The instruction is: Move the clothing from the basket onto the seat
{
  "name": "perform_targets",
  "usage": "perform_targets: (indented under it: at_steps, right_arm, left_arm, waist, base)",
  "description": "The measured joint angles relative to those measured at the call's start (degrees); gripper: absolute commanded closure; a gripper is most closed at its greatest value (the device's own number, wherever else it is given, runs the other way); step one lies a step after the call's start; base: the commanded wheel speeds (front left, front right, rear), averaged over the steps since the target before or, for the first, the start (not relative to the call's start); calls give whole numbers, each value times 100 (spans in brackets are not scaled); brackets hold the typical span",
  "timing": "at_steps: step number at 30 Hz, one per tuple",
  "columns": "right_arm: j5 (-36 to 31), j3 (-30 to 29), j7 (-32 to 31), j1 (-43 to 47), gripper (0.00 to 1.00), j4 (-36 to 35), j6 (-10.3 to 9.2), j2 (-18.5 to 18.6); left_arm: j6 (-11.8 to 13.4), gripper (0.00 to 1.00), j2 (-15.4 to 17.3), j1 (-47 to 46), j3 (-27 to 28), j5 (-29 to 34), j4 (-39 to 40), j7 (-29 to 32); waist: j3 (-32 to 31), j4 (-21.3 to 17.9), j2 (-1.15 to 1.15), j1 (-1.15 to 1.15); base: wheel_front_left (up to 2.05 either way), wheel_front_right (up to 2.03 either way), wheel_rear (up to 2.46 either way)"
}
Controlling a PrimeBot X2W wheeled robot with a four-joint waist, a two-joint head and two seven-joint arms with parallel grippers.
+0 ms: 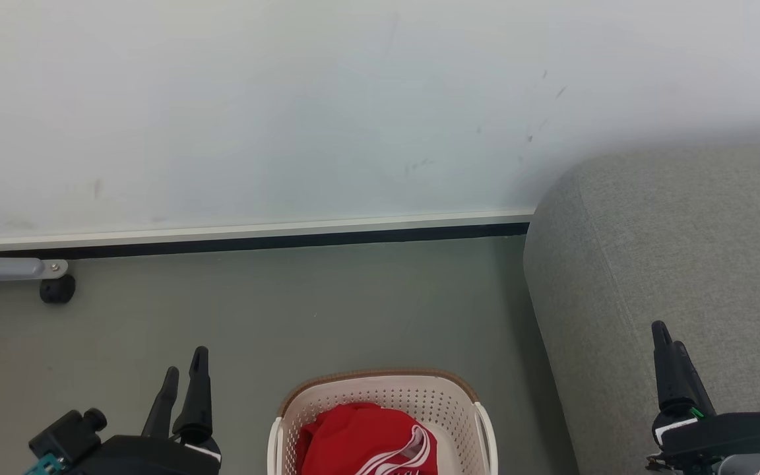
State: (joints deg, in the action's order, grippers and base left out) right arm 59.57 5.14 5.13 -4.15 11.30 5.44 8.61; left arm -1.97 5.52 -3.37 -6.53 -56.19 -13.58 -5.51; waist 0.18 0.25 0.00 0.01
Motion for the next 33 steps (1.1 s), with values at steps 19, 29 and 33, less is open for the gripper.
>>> perform_targets:
  at_steps: [19, 29, 33]
  right_arm:
    - [-1435, 308, 375, -31, 0, -134, -148, 174]
    - [-2113, 416, 565, -31, 0, -194, -199, 241]
    - [-2335, 454, 628, -31, 0, -219, -199, 250]
  left_arm:
    - [153, 0, 22, -74, -283, 1373, 129, -354]
    - [200, 0, 32, -77, -363, 2067, 203, -545]
    - [205, 0, 32, -77, -387, 2256, 245, -613]
  waist:
    - [-58, 14, 0, -1]
    - [-82, 17, 0, -1]
    - [-88, 13, 0, -1]
  base:
    - [0, 0, 0]
    - [0, 0, 0]
    - [0, 0, 0]
